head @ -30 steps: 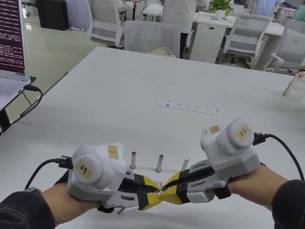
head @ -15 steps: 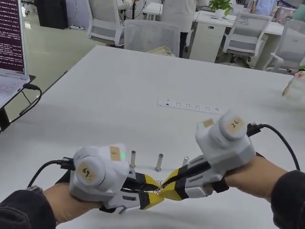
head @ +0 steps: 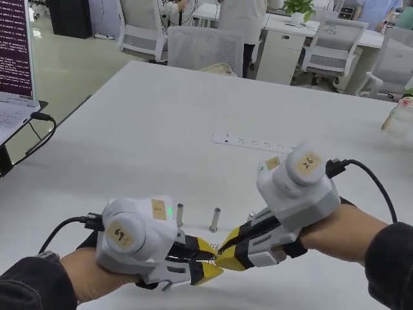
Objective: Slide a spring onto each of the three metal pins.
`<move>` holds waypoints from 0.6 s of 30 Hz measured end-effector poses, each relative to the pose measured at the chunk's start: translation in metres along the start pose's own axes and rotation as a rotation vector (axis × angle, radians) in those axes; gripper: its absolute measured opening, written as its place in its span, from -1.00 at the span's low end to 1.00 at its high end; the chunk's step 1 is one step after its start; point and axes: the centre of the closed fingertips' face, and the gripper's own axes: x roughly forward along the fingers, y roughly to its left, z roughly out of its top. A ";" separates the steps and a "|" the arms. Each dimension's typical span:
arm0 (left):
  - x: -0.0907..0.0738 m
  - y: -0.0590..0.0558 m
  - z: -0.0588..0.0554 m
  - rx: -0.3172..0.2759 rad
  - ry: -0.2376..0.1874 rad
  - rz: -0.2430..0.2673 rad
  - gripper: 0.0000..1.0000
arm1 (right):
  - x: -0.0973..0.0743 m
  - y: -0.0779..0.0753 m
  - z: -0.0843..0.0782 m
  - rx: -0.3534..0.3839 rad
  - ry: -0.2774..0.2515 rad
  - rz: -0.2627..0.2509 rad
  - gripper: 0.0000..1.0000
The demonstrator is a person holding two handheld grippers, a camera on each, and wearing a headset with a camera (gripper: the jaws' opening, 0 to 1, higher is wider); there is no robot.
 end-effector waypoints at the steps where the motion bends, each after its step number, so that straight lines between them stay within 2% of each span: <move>1: 0.000 0.000 0.000 0.003 0.000 0.002 -0.93 | 0.000 0.000 0.000 -0.004 0.006 -0.001 -0.84; 8: -0.002 0.003 0.000 -0.011 0.001 0.015 -0.84 | -0.004 -0.004 -0.004 -0.017 0.051 -0.010 -0.84; 11: -0.004 0.006 -0.001 -0.028 -0.001 0.026 -0.66 | -0.006 -0.006 -0.006 -0.013 0.059 -0.018 -0.84; 15: -0.011 0.011 -0.001 -0.077 -0.016 0.043 -0.48 | -0.011 -0.013 -0.010 -0.010 0.073 -0.034 -0.84; 18: -0.017 0.013 -0.002 -0.085 -0.024 0.056 -0.42 | -0.015 -0.016 -0.012 -0.007 0.078 -0.048 -0.84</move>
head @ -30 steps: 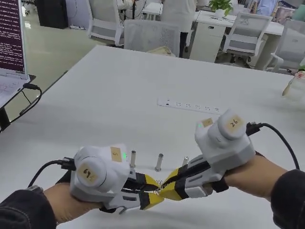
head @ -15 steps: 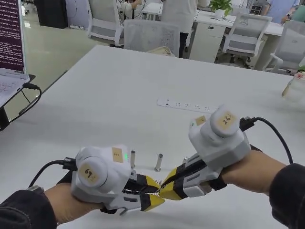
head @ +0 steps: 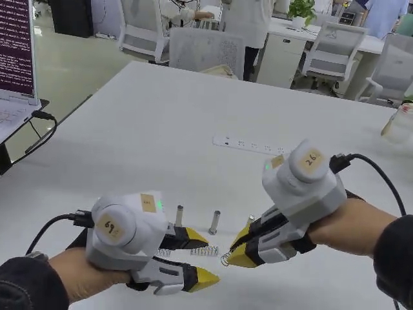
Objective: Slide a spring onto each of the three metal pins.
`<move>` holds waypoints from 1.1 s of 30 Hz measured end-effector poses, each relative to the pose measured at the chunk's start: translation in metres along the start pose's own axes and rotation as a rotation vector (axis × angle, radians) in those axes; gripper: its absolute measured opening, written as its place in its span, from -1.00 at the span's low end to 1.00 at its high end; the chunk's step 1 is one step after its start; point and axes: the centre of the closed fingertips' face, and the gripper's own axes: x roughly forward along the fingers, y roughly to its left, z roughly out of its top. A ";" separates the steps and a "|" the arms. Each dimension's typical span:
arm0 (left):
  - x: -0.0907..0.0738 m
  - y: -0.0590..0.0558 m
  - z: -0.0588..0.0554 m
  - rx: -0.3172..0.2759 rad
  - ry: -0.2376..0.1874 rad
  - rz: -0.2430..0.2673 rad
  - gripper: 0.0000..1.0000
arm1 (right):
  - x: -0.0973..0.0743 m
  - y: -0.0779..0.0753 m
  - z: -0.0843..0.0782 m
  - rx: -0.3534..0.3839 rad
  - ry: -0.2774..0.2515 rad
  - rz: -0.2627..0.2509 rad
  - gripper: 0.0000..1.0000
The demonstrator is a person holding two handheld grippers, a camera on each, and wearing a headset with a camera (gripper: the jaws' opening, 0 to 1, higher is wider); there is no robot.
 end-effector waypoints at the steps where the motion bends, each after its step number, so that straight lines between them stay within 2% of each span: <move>1: -0.002 0.002 0.000 -0.008 -0.003 0.008 -0.35 | -0.001 -0.002 -0.001 0.000 0.005 -0.007 -0.84; 9: -0.023 0.016 -0.013 -0.060 -0.011 0.078 -0.02 | -0.006 -0.014 -0.008 0.009 0.023 -0.033 -0.84; 12: -0.029 0.021 -0.019 -0.055 -0.009 0.103 0.06 | -0.007 -0.017 -0.008 0.012 0.025 -0.037 -0.84; 13: -0.033 0.025 -0.021 -0.054 -0.012 0.127 0.11 | -0.008 -0.019 -0.008 0.014 0.026 -0.041 -0.84; 15: -0.037 0.028 -0.023 -0.052 -0.013 0.142 0.22 | -0.009 -0.022 -0.009 0.013 0.032 -0.048 -0.84; 22: -0.053 0.039 -0.033 -0.042 -0.011 0.205 0.37 | -0.017 -0.033 -0.008 0.021 0.034 -0.067 -0.84; 29: -0.063 0.046 -0.041 -0.021 0.011 0.249 0.45 | -0.029 -0.047 -0.008 0.011 0.060 -0.089 -0.84; 33: -0.067 0.048 -0.043 -0.013 0.017 0.265 0.44 | -0.036 -0.056 -0.011 -0.003 0.094 -0.102 -0.84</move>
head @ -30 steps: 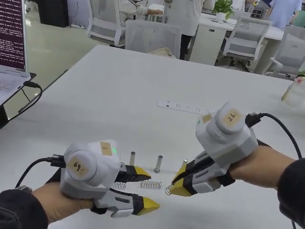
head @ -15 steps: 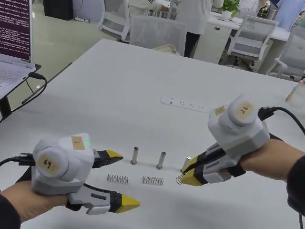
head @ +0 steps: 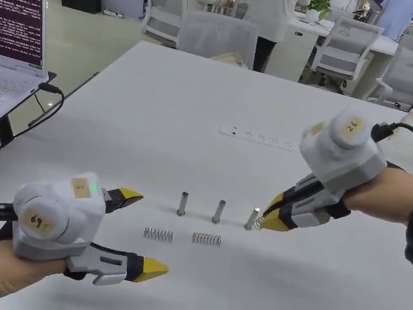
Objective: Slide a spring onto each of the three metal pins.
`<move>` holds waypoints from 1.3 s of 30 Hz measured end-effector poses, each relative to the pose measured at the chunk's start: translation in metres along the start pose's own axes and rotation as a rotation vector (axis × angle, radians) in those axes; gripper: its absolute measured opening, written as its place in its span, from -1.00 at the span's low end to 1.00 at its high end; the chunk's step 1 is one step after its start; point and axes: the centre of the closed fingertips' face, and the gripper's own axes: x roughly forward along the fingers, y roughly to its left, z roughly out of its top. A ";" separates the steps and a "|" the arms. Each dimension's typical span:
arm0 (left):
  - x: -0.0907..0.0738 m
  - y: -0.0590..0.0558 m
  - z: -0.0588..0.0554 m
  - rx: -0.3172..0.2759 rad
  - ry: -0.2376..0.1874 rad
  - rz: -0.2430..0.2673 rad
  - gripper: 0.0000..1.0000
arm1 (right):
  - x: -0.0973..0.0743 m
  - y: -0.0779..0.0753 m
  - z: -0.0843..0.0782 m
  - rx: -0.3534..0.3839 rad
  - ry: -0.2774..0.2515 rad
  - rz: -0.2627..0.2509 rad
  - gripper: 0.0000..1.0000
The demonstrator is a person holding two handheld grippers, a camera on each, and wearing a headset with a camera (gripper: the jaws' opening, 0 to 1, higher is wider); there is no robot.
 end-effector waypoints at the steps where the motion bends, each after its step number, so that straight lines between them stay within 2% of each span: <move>1: -0.001 0.001 0.000 -0.001 -0.001 0.004 0.44 | -0.002 -0.003 -0.001 -0.005 0.012 -0.004 -0.84; 9: 0.000 0.002 -0.002 -0.010 -0.010 0.009 0.42 | -0.009 -0.028 0.000 -0.046 0.092 -0.031 -0.84; 17: 0.001 0.001 0.000 -0.006 -0.011 0.002 0.40 | -0.003 -0.051 0.003 -0.072 0.162 -0.013 -0.84; 24: 0.001 0.001 0.001 -0.009 -0.013 0.003 0.38 | 0.011 -0.057 0.001 -0.109 0.225 0.043 -0.84; 27: 0.001 0.001 0.000 -0.011 -0.012 0.005 0.38 | 0.015 -0.058 0.002 -0.109 0.230 0.060 -0.84; 39: 0.000 0.004 0.002 -0.018 -0.015 0.011 0.38 | 0.029 -0.064 -0.008 -0.113 0.276 0.083 -0.84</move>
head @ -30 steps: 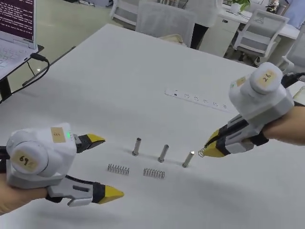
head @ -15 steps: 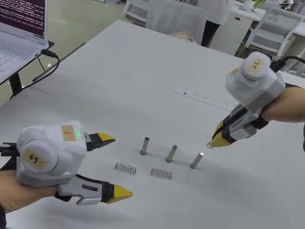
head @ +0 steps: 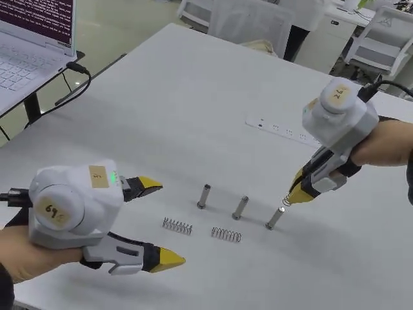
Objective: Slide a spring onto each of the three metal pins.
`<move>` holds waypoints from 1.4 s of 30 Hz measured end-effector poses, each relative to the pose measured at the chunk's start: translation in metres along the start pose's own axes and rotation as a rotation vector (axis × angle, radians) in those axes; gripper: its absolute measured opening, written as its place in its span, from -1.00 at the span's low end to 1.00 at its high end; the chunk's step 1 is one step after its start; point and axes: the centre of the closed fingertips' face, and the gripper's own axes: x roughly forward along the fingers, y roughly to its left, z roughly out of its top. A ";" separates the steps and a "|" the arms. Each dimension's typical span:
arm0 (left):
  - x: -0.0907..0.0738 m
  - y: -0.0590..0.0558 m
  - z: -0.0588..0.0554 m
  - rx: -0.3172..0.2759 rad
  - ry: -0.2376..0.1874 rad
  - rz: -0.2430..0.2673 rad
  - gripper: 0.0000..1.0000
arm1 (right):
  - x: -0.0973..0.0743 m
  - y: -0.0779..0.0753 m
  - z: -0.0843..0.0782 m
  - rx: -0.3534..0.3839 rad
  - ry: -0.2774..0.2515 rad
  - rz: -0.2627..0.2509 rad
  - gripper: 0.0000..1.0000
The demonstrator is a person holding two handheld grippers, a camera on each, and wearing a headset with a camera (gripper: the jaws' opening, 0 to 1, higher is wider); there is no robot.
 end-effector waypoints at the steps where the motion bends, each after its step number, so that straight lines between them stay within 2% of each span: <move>1: 0.000 0.000 0.001 0.002 0.000 0.000 0.38 | 0.001 0.000 -0.001 -0.002 0.005 -0.001 -0.84; 34: -0.002 0.002 -0.001 -0.012 -0.008 0.001 0.31 | 0.021 -0.004 -0.005 -0.016 0.045 0.005 -0.84; 42: -0.003 0.002 -0.001 -0.014 -0.010 -0.001 0.29 | 0.032 -0.004 -0.007 -0.016 0.054 0.007 -0.84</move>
